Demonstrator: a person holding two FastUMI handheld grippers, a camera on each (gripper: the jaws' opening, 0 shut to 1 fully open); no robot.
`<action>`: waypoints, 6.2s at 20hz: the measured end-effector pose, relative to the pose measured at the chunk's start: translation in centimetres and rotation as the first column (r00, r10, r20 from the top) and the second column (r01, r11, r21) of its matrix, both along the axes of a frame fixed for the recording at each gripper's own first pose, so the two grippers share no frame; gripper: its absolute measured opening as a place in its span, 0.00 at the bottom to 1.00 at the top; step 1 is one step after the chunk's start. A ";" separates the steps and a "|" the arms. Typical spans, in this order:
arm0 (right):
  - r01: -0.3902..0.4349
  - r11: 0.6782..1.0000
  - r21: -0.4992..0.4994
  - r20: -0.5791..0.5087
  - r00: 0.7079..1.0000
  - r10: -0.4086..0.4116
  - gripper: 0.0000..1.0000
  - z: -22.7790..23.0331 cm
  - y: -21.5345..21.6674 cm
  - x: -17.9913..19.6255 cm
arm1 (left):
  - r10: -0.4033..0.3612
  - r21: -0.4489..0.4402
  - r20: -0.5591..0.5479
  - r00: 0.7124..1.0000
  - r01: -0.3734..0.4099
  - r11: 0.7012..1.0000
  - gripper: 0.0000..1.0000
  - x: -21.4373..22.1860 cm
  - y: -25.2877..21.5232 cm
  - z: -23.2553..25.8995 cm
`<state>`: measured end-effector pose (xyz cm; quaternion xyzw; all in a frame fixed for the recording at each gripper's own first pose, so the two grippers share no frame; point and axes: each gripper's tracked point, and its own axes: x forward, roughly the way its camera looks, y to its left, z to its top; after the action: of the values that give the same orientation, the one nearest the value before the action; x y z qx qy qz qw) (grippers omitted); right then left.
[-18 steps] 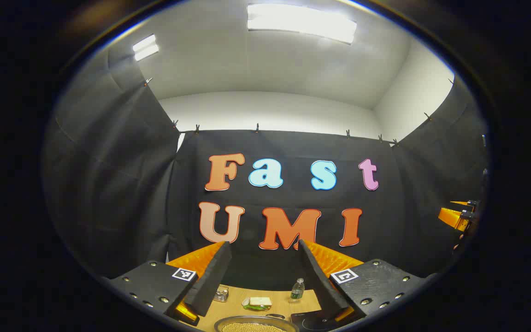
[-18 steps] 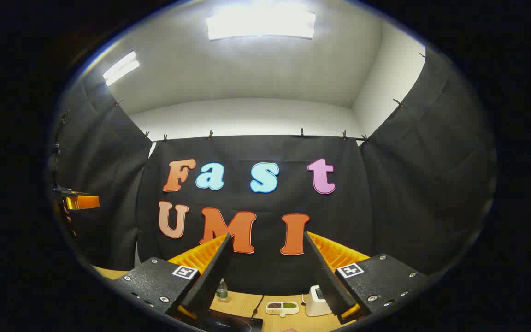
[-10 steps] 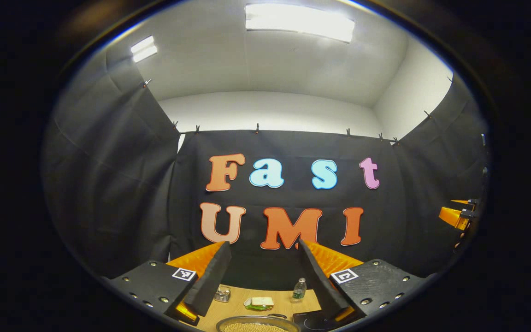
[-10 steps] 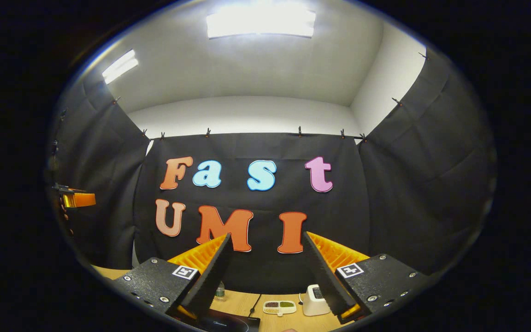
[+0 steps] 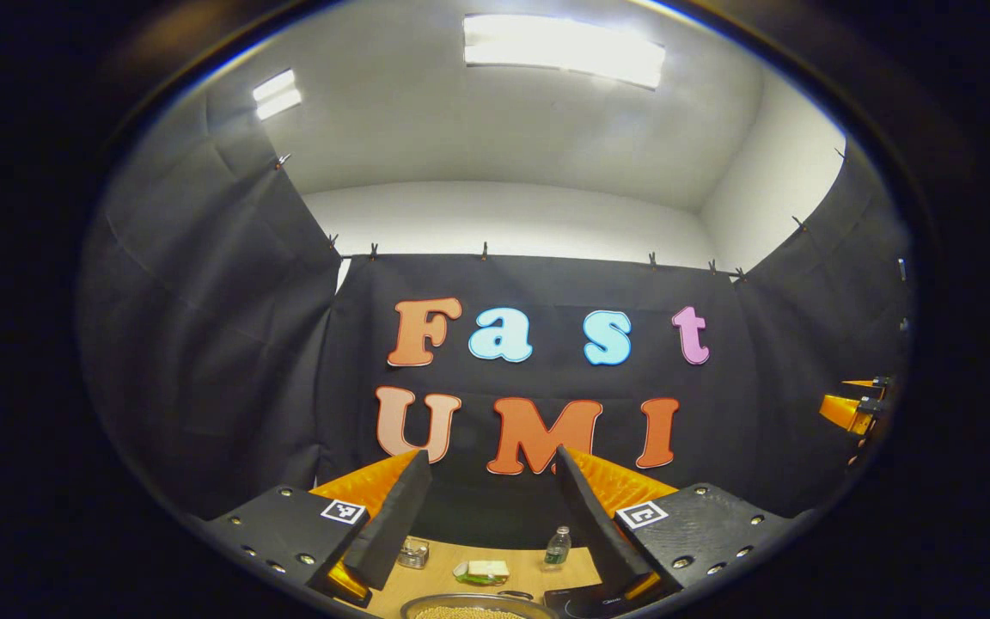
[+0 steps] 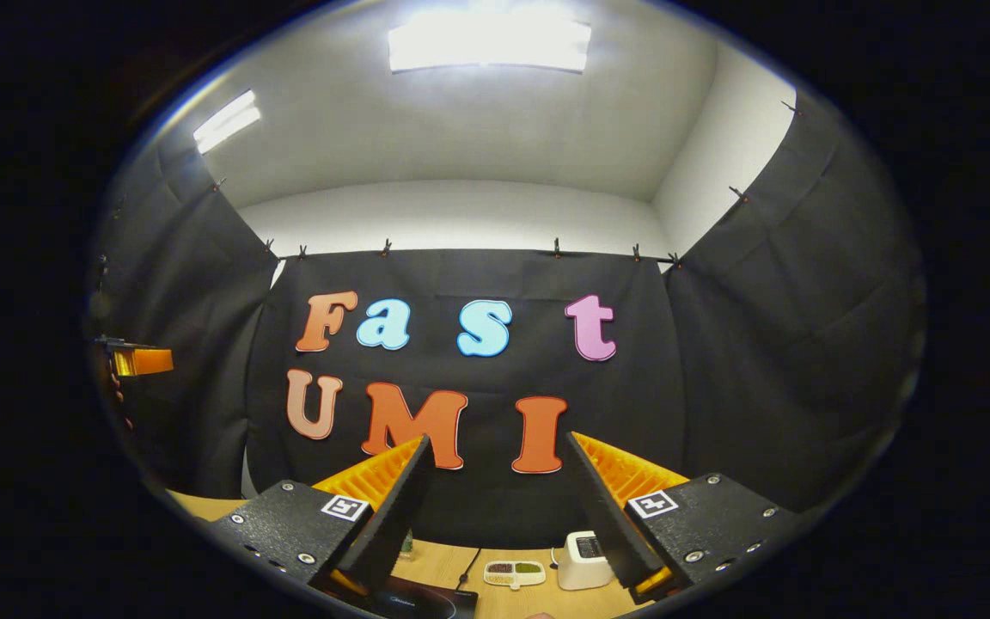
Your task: First push the handle of the pot to place it horizontally, then grasp the pot with both hands and set it on the induction cooktop.
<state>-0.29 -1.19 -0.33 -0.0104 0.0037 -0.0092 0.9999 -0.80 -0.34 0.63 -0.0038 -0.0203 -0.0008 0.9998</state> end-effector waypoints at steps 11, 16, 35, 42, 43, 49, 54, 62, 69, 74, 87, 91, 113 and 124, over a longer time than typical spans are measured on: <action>0.004 1.000 0.001 0.027 1.000 -0.004 0.94 -1.4 0.3 -0.5 | -0.155 -0.076 -0.054 0.986 0.151 0.986 0.91 0.1 -3.0 -2.6; -0.038 0.999 -0.023 0.017 0.999 0.039 0.94 -3.6 2.0 -0.4 | -0.178 -0.046 -0.186 0.966 0.172 0.984 0.42 -0.4 -3.0 -7.7; -0.123 0.991 -0.061 -0.050 0.992 0.120 0.95 -12.9 5.7 -0.2 | -0.177 -0.217 -0.879 0.444 -0.040 0.975 0.07 -12.4 0.8 -36.3; -0.117 0.991 -0.065 -0.101 0.989 0.110 0.95 -16.5 6.0 0.0 | -0.193 -0.239 -0.952 0.238 -0.183 0.953 0.07 -17.2 2.2 -41.0; -0.116 0.991 -0.068 -0.108 0.988 0.108 0.95 -16.8 6.2 0.1 | -0.193 -0.235 -0.959 0.209 -0.200 0.951 0.07 -17.8 2.4 -41.8; -0.139 0.988 -0.072 -0.136 0.982 0.128 0.95 -18.5 7.8 0.6 | -0.237 -0.246 -0.969 0.068 -0.327 0.913 0.07 -20.3 2.5 -45.2; -0.163 0.984 -0.067 -0.158 0.976 0.151 0.95 -20.2 9.2 1.2 | -0.209 -0.203 -0.977 0.033 -0.413 0.888 0.07 -20.2 4.5 -47.2; -0.220 0.975 -0.040 -0.257 0.945 0.203 0.95 -24.7 12.8 2.6 | -0.154 -0.151 -0.988 0.030 -0.429 0.890 0.05 -18.6 8.3 -48.6; -0.281 0.960 -0.020 -0.381 0.890 0.252 0.95 -28.7 16.2 2.9 | -0.046 -0.062 -0.998 0.049 -0.413 0.908 0.05 -16.0 12.8 -49.3; -0.345 0.938 0.013 -0.472 0.825 0.310 0.94 -32.1 20.0 2.1 | 0.037 0.002 -0.996 0.083 -0.393 0.919 0.03 -14.1 16.5 -49.8; -0.395 0.886 0.244 -0.757 0.494 0.428 0.90 -42.5 31.2 -0.5 | 0.191 0.127 -0.965 0.181 -0.313 0.941 0.07 -9.1 23.0 -51.1; -0.361 0.894 0.264 -0.820 0.403 0.405 0.90 -45.4 33.1 -1.7 | 0.217 0.154 -0.949 0.229 -0.266 0.952 0.04 -7.2 24.5 -51.9; -0.242 0.936 0.256 -0.924 0.224 0.311 0.86 -52.0 36.2 -3.6 | 0.236 0.229 -0.828 0.508 -0.077 0.970 0.52 1.4 25.5 -48.3; -0.174 0.946 0.274 -0.936 0.179 0.304 0.75 -53.5 36.5 -3.4 | 0.193 0.215 -0.907 0.375 0.017 0.976 0.86 2.4 25.7 -54.8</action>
<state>-3.69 35.31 -53.80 0.0381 0.6231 0.1557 0.7656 1.56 25.40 -54.21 0.0918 0.5396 0.0530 0.8352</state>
